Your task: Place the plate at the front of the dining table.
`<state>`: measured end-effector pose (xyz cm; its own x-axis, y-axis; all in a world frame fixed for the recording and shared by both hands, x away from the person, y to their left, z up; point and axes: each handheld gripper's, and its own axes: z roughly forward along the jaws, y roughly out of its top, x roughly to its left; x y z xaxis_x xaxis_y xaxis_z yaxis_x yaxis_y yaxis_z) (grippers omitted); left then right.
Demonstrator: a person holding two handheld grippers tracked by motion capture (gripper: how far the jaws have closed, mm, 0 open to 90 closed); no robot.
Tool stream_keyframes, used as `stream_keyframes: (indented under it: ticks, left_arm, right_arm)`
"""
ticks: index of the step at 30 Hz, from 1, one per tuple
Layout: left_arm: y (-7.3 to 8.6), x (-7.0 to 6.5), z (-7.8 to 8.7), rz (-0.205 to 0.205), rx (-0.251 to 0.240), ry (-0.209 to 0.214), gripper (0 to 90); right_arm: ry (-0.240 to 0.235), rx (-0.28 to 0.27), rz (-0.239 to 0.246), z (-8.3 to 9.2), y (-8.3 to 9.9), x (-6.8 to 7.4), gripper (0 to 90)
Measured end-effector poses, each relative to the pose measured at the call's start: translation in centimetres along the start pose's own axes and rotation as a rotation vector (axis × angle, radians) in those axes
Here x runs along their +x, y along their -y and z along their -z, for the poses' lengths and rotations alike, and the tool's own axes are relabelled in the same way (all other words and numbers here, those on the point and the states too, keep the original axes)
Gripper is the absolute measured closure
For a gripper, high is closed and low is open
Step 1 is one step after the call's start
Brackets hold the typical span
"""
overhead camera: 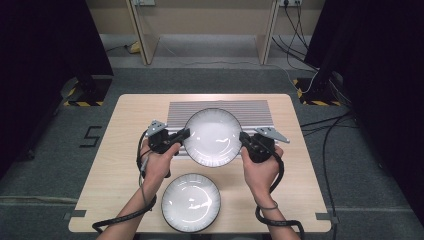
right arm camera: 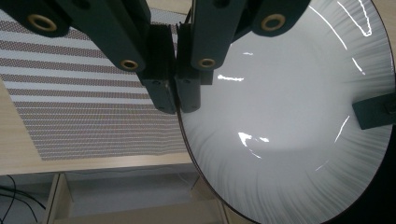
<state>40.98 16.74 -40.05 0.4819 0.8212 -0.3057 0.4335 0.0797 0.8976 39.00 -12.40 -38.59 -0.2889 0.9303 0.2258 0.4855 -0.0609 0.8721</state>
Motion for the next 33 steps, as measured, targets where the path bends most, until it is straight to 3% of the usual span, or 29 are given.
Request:
stream_keyframes:
  ticks: [33]
  left_arm:
    - [-1.4, 0.5, -0.9, 0.011, -0.004, -0.007, 84.7]
  right_arm:
    - [0.003, -0.008, -0.002, -1.1, -1.4, -0.1, 87.5]
